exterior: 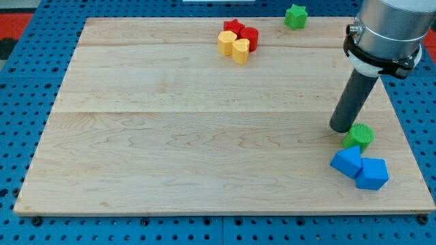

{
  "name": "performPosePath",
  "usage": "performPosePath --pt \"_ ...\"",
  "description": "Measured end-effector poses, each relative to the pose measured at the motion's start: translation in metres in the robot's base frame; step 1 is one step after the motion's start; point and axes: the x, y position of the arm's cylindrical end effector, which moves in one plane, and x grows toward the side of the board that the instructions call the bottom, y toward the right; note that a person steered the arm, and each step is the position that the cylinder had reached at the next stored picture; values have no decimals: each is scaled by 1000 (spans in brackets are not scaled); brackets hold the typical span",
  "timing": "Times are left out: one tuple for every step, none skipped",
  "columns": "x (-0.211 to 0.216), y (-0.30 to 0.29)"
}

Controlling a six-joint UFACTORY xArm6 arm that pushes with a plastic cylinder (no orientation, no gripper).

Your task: Move the green star into the top of red star

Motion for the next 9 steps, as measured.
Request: performPosePath --pt "-4 0" --pt "-61 11" --pt "-119 38" --pt "-178 70" --pt "-240 95" --pt "-288 103" --pt "-289 103" --pt "-289 101" --pt "-288 98"
